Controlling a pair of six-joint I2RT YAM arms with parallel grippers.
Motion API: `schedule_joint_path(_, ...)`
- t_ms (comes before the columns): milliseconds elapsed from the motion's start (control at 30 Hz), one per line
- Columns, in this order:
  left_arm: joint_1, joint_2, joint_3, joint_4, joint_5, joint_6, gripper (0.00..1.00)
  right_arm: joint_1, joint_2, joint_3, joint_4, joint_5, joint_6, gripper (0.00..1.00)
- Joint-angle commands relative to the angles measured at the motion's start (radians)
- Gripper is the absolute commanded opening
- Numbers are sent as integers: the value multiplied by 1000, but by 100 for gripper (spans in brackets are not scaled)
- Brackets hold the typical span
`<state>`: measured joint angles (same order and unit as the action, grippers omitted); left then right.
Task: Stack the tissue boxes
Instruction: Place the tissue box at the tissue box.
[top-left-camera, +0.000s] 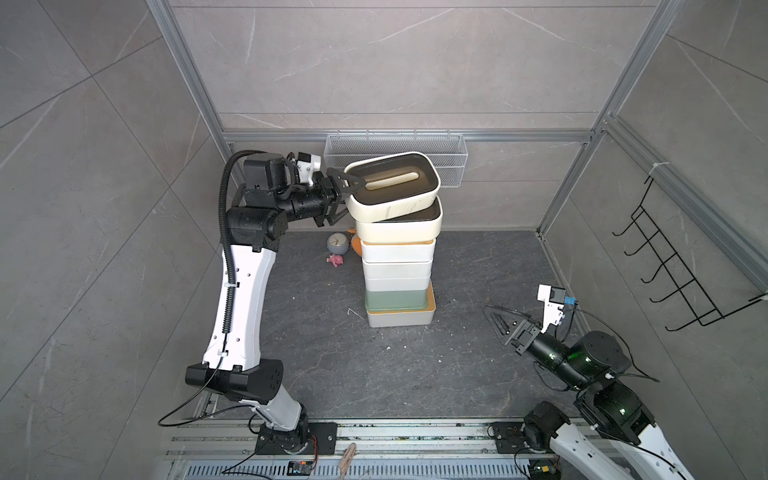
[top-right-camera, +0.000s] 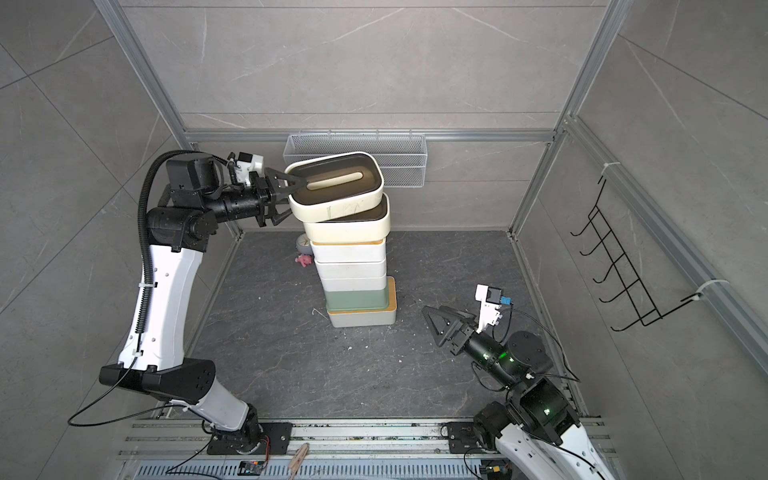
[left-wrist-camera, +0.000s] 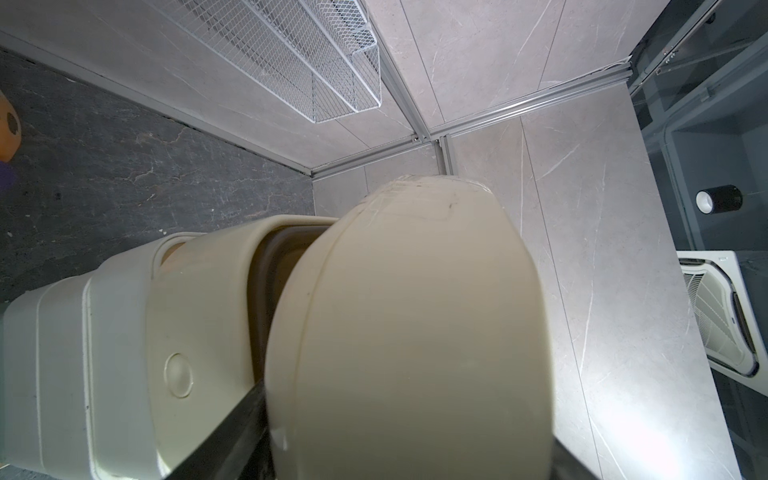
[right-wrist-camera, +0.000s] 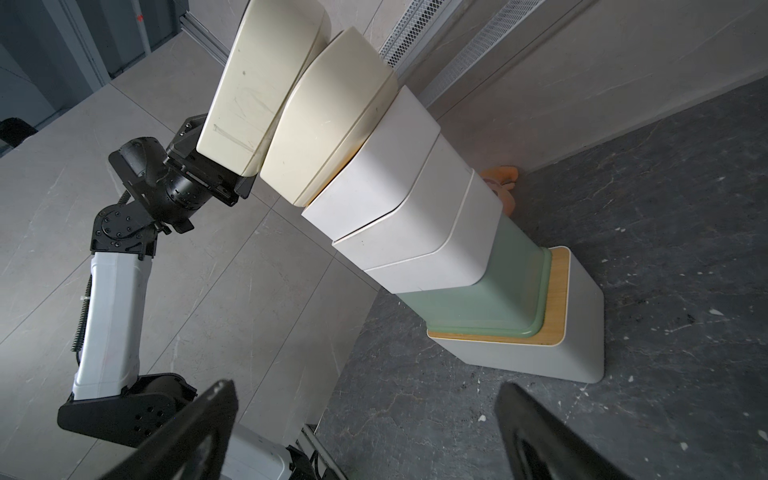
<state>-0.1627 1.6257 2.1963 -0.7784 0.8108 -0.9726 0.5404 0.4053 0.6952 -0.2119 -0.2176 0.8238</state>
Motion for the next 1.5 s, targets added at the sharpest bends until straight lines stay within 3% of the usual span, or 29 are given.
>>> schedule_joint_path(0,4,-33,-9,100,73,-18,47,4,-10,-2,19,-9,14,100)
schedule_joint_path(167,5,-45,-70,231,119,-120,49,5,-3,-9,26,-14,21,100)
schedule_joint_path(467,10,-54,-62,178,122,-81,51,4,5,-28,57,-20,41,100)
schedule_joint_path(1200,15,-51,-52,179,131,-47,75,5,42,-38,91,-16,62,100)
schedule_joint_path(1467,15,-47,-37,177,120,-39,77,4,54,-21,92,-16,50,100)
